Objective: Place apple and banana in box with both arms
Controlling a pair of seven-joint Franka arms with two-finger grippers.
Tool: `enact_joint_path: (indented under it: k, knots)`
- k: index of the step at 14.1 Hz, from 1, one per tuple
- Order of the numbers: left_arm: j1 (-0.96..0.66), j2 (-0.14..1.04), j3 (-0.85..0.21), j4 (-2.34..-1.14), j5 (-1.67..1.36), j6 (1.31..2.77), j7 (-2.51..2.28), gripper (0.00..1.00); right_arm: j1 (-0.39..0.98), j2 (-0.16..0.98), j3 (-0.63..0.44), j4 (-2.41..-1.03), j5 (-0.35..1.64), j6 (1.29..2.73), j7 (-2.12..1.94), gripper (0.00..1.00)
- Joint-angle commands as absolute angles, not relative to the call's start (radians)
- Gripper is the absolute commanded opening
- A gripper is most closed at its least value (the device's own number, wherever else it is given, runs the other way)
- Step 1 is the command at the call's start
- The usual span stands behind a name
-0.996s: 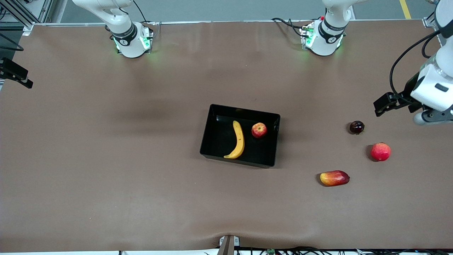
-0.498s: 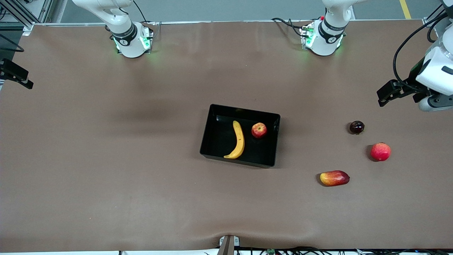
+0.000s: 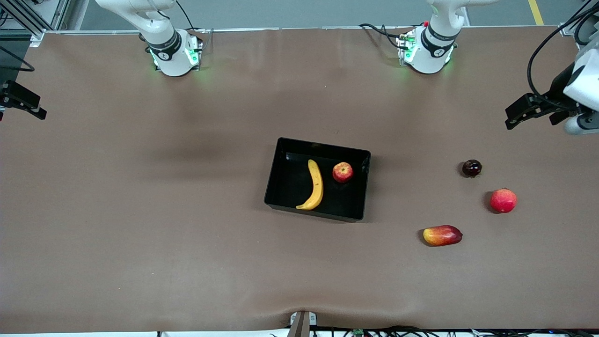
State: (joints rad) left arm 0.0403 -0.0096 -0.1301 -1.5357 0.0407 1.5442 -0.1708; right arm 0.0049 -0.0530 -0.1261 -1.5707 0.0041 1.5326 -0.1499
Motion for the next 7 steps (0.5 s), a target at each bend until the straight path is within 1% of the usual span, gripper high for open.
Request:
enact_joint_path:
  k: [1,4,7]
  knots:
    - [0.023,-0.045,-0.120,-1.565,0.028,1.528,-0.158,1.00,0.009,-0.051,-0.129,-1.560,-0.005,1.532,-0.156,1.00]
    - [0.024,-0.040,-0.150,-1.565,0.028,1.526,-0.173,1.00,0.009,-0.051,-0.129,-1.560,-0.005,1.532,-0.156,1.00]
    - [0.026,-0.026,-0.150,-1.542,0.025,1.526,-0.178,1.00,0.009,-0.051,-0.129,-1.560,-0.005,1.532,-0.156,1.00]
